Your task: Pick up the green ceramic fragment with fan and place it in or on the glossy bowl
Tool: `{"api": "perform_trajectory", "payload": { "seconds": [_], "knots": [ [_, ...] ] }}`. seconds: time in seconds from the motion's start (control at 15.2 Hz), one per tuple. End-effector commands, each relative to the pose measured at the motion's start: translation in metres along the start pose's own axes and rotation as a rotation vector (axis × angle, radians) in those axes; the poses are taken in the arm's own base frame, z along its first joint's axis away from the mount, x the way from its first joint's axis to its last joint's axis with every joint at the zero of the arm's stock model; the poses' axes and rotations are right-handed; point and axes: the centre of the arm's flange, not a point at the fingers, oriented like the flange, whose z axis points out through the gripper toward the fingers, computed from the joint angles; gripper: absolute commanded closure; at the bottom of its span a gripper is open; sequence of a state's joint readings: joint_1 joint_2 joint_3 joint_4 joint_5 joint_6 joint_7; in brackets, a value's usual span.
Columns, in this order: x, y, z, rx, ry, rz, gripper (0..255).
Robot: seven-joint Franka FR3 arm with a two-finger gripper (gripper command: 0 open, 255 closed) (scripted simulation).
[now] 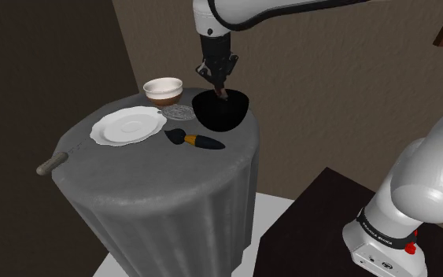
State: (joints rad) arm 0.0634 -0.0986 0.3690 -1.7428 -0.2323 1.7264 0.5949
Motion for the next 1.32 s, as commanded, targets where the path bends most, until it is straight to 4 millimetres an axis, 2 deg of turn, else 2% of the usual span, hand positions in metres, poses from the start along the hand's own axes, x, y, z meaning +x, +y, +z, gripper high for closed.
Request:
{"api": "perform_trajectory", "payload": {
  "seconds": [0.0, 0.13, 0.66, 0.73, 1.06, 1.25],
  "knots": [
    [-0.002, -0.002, 0.01, 0.0, 0.0, 0.0, 255],
    [-0.005, -0.004, 0.023, 0.0, 0.0, 0.0, 255],
    [-0.005, -0.004, 0.023, 0.0, 0.0, 0.0, 255],
    [-0.005, -0.004, 0.023, 0.0, 0.0, 0.0, 0],
    [-0.005, -0.004, 0.023, 0.0, 0.0, 0.0, 0],
    [-0.005, -0.004, -0.017, 0.0, 0.0, 0.0, 0]
  ]
}}
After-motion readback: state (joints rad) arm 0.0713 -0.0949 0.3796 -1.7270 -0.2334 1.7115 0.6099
